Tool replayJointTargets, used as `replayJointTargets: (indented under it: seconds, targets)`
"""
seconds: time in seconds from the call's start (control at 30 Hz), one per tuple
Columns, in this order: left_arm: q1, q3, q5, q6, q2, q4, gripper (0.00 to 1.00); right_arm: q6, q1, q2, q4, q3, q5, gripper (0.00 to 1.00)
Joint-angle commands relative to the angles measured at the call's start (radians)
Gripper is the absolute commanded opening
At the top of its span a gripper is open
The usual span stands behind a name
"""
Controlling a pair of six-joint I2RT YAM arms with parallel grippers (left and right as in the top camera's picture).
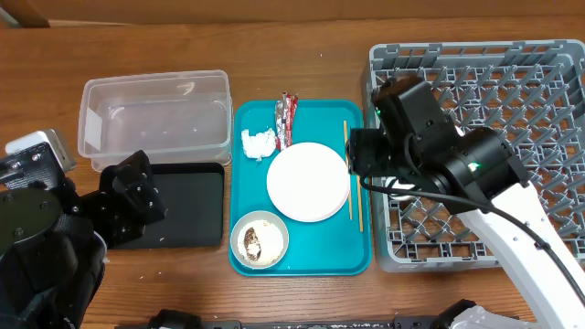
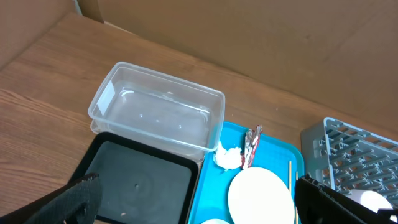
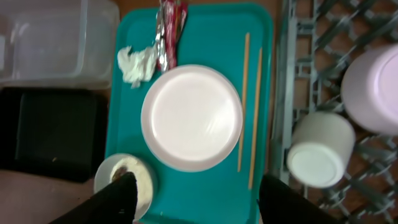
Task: Sort waste into correct bins and load items into the dishwasher
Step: 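Move the right gripper to the white plate and grasp its edge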
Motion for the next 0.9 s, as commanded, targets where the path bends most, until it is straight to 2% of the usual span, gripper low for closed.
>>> replayJointTargets:
  seconds: [0.0, 0.1, 0.27, 0.5, 0.7, 0.87]
  targets:
    - [0.007, -0.005, -0.003, 0.022, -0.003, 0.001, 1.00, 0.095, 0.004, 0.028, -0.050, -0.001, -0.110, 0.62]
    - [0.007, -0.005, -0.003, 0.022, -0.003, 0.001, 1.00, 0.186, 0.011, 0.062, -0.096, -0.039, -0.142, 0.61]
    - [0.007, -0.005, -0.003, 0.022, -0.003, 0.001, 1.00, 0.301, 0.067, 0.116, -0.067, -0.136, -0.184, 0.60]
    - [0.007, -0.005, -0.003, 0.022, -0.002, 0.001, 1.00, 0.553, 0.149, 0.170, 0.084, -0.285, -0.188, 0.65]
    - [0.007, -0.005, -0.003, 0.022, -0.002, 0.001, 1.00, 0.666, 0.148, 0.204, 0.229, -0.417, -0.215, 0.59]
    - [0.007, -0.005, -0.003, 0.022, -0.002, 0.001, 1.00, 0.738, 0.147, 0.274, 0.305, -0.468, -0.264, 0.59]
